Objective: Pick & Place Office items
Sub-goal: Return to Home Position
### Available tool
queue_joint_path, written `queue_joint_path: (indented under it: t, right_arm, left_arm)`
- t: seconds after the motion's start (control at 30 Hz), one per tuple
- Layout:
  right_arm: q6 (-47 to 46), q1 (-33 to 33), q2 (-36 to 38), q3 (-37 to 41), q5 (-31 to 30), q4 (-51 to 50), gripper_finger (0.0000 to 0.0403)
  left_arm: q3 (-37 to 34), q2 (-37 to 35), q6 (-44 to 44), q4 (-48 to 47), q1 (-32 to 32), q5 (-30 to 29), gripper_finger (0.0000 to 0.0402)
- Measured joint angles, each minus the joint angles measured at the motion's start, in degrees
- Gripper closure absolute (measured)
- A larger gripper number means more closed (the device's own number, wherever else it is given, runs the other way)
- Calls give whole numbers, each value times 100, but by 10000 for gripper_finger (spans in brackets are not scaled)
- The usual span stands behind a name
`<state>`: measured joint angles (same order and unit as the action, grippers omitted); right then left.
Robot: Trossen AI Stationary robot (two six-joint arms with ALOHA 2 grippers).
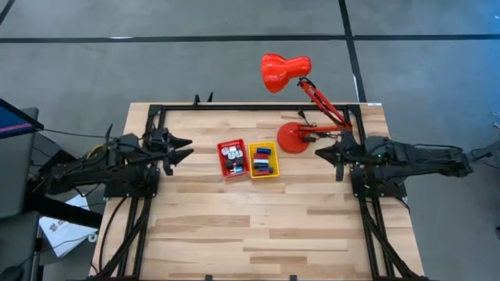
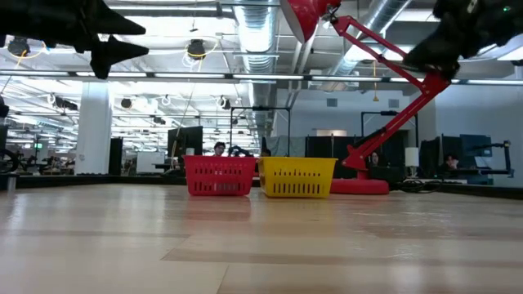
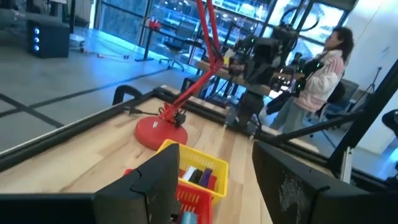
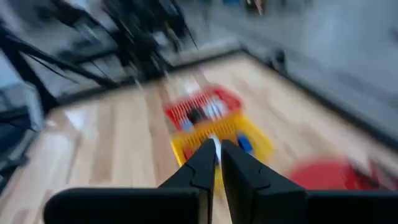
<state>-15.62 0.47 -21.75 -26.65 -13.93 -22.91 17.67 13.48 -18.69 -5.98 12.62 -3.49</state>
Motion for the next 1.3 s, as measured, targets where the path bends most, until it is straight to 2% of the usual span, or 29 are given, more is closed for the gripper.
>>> queue_joint_path:
  t: [0.13, 0.37, 0.5, 0.8, 1.07, 1.3]
  right_arm:
    - [848, 161, 191, 662, 186, 1574, 381]
    - [781, 349, 556, 1702, 207, 2891, 381]
    - [620, 394, 950, 2067, 200, 2942, 381]
    - [712, 389, 2168, 2609, -120, 2837, 381]
    - [906, 387, 2160, 2620, -114, 2640, 381]
    - [1146, 343, 2159, 2623, -116, 2609, 381]
  left_arm:
    - [-135, 74, 65, 192, 0, 3, 203]
    - [-1324, 74, -300, 1637, 0, 136, 201]
    - [-1493, 71, -422, 1735, 0, 403, 202]
    - [-1491, -255, -331, 1447, -2, 415, 201]
    - [-1727, -861, -295, 1387, -2, 400, 203]
    - [-1727, -856, -126, 1375, -2, 396, 203]
